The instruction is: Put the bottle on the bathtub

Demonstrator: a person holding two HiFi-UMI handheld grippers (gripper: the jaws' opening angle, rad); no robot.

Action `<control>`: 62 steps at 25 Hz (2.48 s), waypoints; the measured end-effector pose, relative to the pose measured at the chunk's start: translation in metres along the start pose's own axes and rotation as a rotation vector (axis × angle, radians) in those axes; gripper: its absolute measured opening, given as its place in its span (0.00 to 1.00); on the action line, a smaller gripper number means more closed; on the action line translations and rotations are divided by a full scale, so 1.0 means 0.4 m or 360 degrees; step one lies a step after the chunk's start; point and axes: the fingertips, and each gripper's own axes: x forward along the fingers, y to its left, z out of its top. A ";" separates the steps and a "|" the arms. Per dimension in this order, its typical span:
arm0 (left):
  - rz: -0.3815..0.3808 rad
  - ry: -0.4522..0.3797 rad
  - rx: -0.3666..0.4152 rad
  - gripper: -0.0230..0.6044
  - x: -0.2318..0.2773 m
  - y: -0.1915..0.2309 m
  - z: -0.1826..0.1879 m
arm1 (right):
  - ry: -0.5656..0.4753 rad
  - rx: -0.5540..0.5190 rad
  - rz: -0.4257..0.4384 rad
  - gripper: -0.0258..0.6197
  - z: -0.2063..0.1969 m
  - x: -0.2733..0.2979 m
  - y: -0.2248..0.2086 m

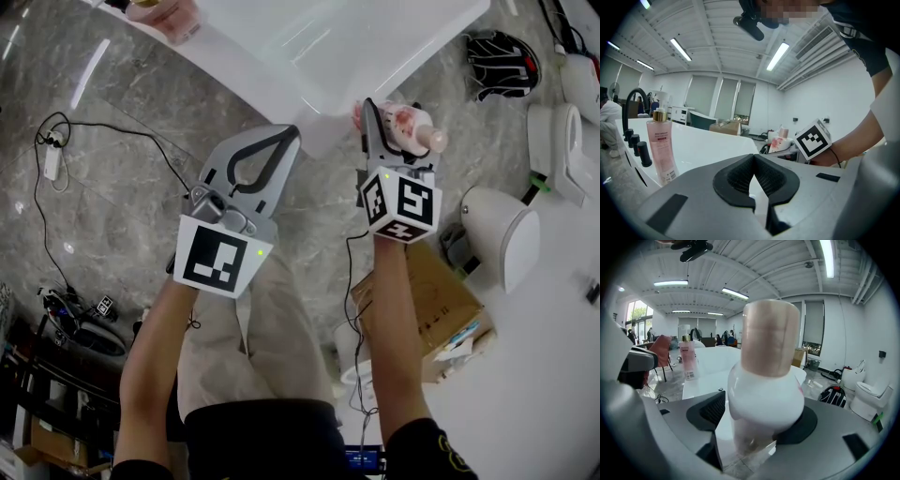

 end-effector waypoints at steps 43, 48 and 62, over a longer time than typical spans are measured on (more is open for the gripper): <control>-0.0023 0.0024 0.0037 0.07 -0.143 -0.015 -0.019 | -0.0046 0.0172 -0.0309 0.28 -0.050 -0.356 0.079; -0.0042 0.0071 0.0039 0.07 -0.178 -0.021 -0.035 | -0.0062 0.0192 -0.0384 0.07 -0.037 -0.413 0.098; -0.0109 0.0130 0.0028 0.07 -0.247 -0.044 -0.069 | 0.0049 0.0151 -0.0315 0.04 -0.070 -0.498 0.153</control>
